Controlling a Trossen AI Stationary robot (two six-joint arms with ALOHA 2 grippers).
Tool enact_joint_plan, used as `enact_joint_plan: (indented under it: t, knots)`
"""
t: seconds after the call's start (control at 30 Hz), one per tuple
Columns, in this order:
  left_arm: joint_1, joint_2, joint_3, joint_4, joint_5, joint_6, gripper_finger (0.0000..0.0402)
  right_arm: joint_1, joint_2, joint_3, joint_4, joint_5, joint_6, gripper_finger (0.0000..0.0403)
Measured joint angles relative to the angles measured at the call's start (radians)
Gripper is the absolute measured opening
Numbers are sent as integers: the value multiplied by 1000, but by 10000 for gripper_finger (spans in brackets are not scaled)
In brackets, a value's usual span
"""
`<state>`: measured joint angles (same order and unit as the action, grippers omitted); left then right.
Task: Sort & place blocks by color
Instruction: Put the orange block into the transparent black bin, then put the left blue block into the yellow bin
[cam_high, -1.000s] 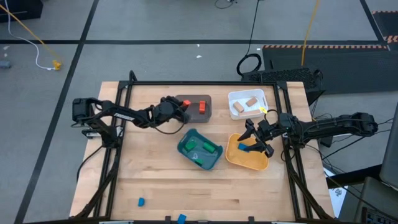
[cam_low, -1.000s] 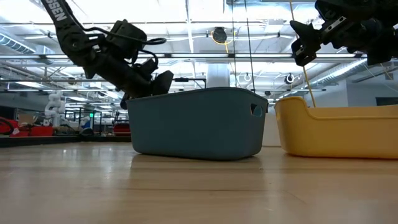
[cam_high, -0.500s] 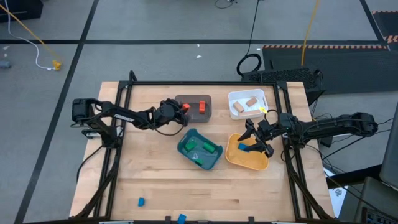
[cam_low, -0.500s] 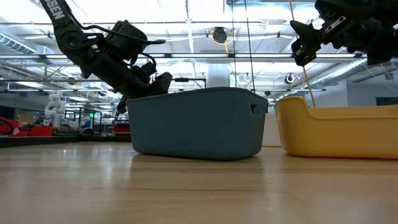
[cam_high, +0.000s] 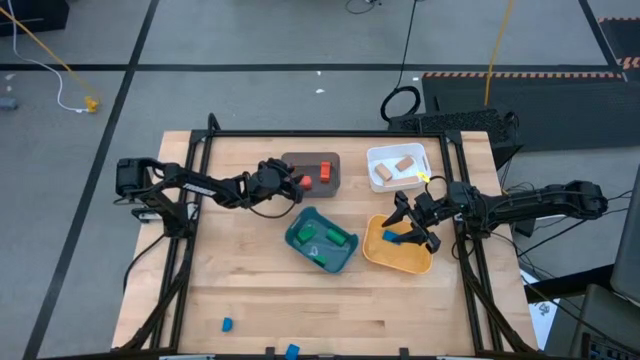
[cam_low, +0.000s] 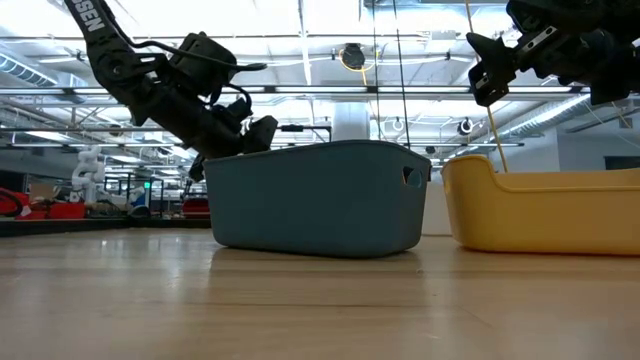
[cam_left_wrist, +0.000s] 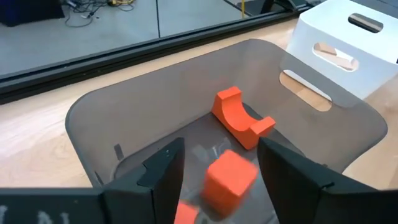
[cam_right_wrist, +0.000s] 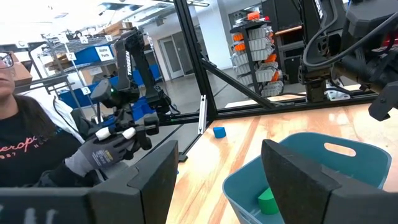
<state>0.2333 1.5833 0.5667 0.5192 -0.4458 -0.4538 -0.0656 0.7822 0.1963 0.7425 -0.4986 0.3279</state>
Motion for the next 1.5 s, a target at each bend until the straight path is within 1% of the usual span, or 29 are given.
enact_joint_plan:
  t: [0.17, 0.27, 0.43, 0.53, 0.63, 0.8, 0.9, 0.97, 1.03, 1.17, 1.27, 1.4, 1.5]
  knots:
    - [-17, 0, 0, 40, 0, 15, 211, 0, 0, 0, 0, 0, 0, 224]
    - [-45, -10, 0, 91, 0, 66, 211, 0, 0, 0, 0, 0, 0, 224]
    - [-117, -22, 0, 236, -1, 155, 211, 0, 0, 0, 0, 0, 0, 224]
    - [-172, -25, 0, 269, -11, 206, 211, 0, 0, 0, 0, 0, 0, 224]
    - [-251, -53, 0, 273, -77, 249, 211, 0, 0, 0, 0, 0, 0, 224]
    - [-419, -103, 28, 262, -279, 389, 211, 0, 0, 0, 0, 0, 0, 224]
    - [-516, -124, 43, 205, -394, 407, 211, 0, -1, 0, 0, 0, 0, 224]
    - [-574, -124, 55, 135, -436, 359, 211, 0, 0, 0, -2, 0, 0, 224]
    - [-640, -126, 62, 64, -476, 278, 212, 0, 0, 0, -6, 0, 0, 224]
    - [-775, -128, 95, -43, -502, 121, 211, 0, 0, 0, -17, 0, 0, 224]
    - [-871, -127, 132, -186, -554, 2, 211, 0, 0, 0, -16, 0, 0, 224]
    - [-981, -127, 180, -415, -561, -265, 211, 0, 0, 0, -16, 0, 0, 224]
    - [-1050, -125, 205, -570, -527, -501, 211, 0, 0, 0, -15, 0, 0, 224]
